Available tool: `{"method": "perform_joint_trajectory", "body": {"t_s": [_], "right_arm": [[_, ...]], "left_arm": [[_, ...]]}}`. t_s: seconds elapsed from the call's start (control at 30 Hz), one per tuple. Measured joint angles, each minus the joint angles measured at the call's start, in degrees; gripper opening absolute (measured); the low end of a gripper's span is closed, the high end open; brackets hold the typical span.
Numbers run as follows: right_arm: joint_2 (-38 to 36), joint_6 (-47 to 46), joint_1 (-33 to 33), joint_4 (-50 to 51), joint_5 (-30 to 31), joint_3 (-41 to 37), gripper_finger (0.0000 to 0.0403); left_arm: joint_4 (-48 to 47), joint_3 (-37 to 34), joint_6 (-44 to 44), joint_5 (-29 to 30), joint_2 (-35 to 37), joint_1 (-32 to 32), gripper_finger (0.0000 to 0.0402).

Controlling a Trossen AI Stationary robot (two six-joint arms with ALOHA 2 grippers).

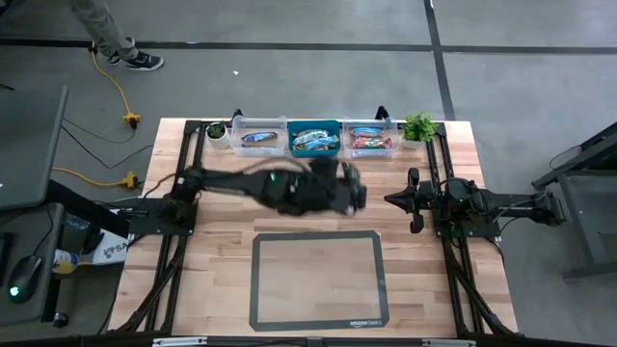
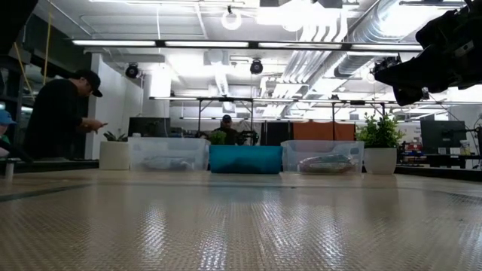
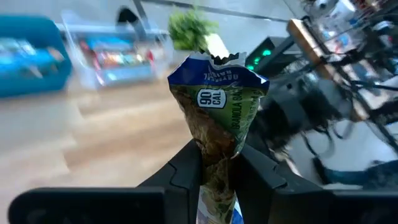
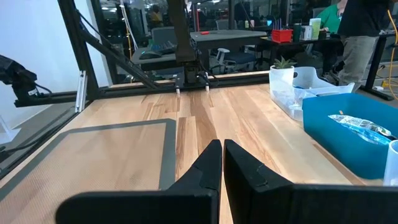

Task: Pick and place Granola Bars by type
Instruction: Put the blue granola bar into the left transparent bin

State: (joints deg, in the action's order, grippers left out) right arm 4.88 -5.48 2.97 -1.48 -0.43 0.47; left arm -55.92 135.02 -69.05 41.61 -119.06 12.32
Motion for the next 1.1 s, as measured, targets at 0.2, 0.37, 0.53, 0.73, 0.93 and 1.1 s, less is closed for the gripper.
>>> {"method": "perform_joint_trajectory", "body": {"t_s": [0.2, 0.37, 0.53, 0.73, 0.93, 1.1], "right_arm": [[0.2, 0.0, 0.0, 0.0, 0.0, 0.0, 0.0], [0.8, 0.0, 0.0, 0.0, 0.0, 0.0, 0.0], [1.2, 0.0, 0.0, 0.0, 0.0, 0.0, 0.0], [1.2, 0.0, 0.0, 0.0, 0.0, 0.0, 0.0], [1.1, 0.0, 0.0, 0.0, 0.0, 0.0, 0.0], [1.1, 0.0, 0.0, 0.0, 0.0, 0.0, 0.0]], "left_arm": [[-0.6, -0.2, 11.8, -4.2, 4.0, -8.9, 0.0078], [-1.4, 0.0, 23.1, -9.9, 8.1, -17.9, 0.0078], [-3.6, 0.0, 36.0, -14.4, 11.2, -27.0, 0.0078], [-11.0, 0.0, 54.0, -19.2, 12.7, -37.9, 0.0078], [-18.4, 0.0, 67.9, -24.9, 11.9, -48.0, 0.0078], [-23.7, -0.1, 78.3, -28.6, 10.0, -54.7, 0.0078]]}}
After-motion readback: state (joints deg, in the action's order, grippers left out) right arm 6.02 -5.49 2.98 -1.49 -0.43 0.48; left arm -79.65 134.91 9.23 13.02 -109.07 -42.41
